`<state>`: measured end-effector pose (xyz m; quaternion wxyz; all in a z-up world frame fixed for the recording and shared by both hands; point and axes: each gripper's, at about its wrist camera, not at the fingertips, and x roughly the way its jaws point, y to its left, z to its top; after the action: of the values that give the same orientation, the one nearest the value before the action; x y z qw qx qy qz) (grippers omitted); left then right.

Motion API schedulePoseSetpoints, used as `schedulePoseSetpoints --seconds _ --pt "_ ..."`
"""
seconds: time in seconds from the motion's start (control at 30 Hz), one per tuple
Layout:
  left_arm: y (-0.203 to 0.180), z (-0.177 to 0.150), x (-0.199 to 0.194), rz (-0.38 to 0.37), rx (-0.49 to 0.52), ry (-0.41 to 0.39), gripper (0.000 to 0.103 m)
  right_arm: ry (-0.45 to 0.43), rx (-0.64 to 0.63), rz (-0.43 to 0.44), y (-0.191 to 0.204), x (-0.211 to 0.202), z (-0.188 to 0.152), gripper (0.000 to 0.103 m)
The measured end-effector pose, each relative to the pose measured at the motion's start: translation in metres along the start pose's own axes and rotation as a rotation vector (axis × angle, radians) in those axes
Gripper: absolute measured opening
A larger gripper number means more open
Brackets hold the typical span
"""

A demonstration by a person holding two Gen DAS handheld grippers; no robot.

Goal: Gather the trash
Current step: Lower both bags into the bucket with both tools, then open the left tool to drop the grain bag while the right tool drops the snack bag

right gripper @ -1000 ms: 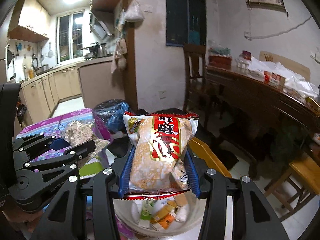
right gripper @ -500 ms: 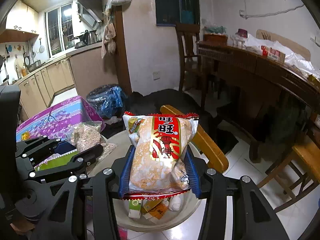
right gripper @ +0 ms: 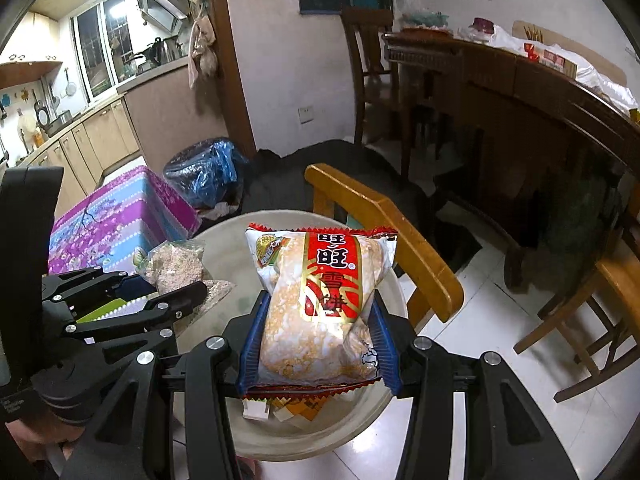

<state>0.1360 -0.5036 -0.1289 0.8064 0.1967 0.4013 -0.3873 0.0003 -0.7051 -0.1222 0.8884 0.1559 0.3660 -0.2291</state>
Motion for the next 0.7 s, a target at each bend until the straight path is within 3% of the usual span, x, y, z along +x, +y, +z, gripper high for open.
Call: schedulePoseSetpoints --seconds 0.6,0.67,0.7 --pt "0.002 0.002 0.009 0.026 -0.003 0.019 0.035 0.014 0.018 0.006 0.002 0.017 -0.006 0.05" --pt "0.003 0.003 0.011 0.034 -0.007 0.019 0.039 0.021 0.027 0.017 0.0 0.019 -0.008 0.05" --pt "0.003 0.003 0.011 0.037 -0.008 0.018 0.046 0.023 0.029 0.018 -0.001 0.02 -0.009 0.051"
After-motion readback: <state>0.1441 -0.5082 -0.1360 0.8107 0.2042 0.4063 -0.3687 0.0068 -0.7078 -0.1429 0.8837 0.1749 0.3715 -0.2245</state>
